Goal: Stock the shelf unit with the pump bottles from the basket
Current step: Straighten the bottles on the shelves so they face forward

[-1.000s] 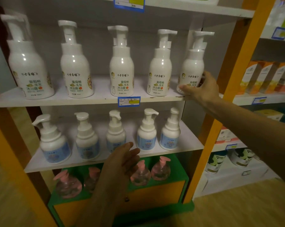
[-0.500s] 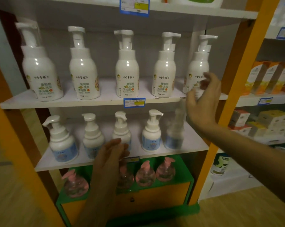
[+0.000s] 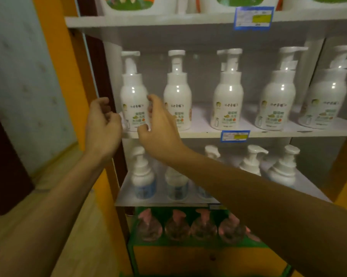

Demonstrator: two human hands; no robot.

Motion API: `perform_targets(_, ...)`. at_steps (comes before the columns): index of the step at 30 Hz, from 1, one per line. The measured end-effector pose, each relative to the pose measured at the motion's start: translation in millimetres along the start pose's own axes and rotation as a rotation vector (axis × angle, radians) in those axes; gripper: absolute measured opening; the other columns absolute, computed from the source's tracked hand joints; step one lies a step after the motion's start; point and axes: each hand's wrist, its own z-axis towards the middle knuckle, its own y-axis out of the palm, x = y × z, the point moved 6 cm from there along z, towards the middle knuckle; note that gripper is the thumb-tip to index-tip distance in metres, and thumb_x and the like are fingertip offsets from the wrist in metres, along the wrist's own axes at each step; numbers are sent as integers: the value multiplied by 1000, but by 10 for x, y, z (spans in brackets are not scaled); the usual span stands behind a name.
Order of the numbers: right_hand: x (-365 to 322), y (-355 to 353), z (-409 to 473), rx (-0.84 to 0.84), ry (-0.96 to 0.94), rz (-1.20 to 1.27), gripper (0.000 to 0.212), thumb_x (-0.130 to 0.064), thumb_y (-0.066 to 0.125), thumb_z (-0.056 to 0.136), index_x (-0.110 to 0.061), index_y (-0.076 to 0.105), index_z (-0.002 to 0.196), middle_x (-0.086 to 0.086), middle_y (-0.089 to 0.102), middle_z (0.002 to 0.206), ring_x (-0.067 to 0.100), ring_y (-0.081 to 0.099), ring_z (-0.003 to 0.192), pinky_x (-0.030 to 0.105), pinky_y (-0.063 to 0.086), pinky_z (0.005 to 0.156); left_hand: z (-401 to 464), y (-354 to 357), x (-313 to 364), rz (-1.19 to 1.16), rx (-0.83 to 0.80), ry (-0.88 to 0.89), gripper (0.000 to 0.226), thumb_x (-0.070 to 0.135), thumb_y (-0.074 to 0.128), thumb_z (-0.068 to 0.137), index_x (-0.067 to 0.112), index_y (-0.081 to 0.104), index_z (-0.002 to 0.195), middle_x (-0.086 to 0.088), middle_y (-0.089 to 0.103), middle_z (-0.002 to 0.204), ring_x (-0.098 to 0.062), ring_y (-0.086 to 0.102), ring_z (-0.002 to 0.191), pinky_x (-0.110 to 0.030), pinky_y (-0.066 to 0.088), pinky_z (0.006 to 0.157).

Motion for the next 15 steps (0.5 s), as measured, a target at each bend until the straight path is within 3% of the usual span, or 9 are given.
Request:
perform_targets(3, 94, 92, 203, 29, 110, -57, 62, 2, 66, 78, -9, 34, 131, 11, 53, 117, 27, 57, 107, 40, 54, 87, 156, 132, -122, 41, -151, -85, 49, 14, 44, 93, 15, 33, 140, 3, 49, 123, -13, 48, 110, -26, 45, 86)
perform_targets(6, 241, 126, 325, -40, 208, -135, 55, 2, 64, 81, -6, 36, 128, 11, 55, 116, 27, 57, 107, 31, 49, 81, 159, 236, -162, 125, -281, -21, 45, 12, 49, 91, 14, 40, 135, -4, 58, 123, -16, 55, 106, -31, 47, 86)
perform_targets(10, 295, 179, 372, -115, 169, -243, 39, 1, 61, 81, -3, 48, 118, 13, 60, 115, 28, 60, 106, 40, 52, 90, 133, 256, -161, 274, -352, 85, 41, 10, 49, 91, 14, 44, 131, -7, 60, 125, -22, 58, 110, -27, 45, 82)
perform_targets(15, 346, 218, 310, -67, 115, -222, 41, 2, 59, 83, -4, 49, 123, 14, 61, 123, 29, 60, 112, 42, 53, 94, 81, 238, -175, 346, -382, 143, 44, 8, 48, 90, 15, 41, 133, -9, 61, 123, -24, 59, 106, -30, 48, 82)
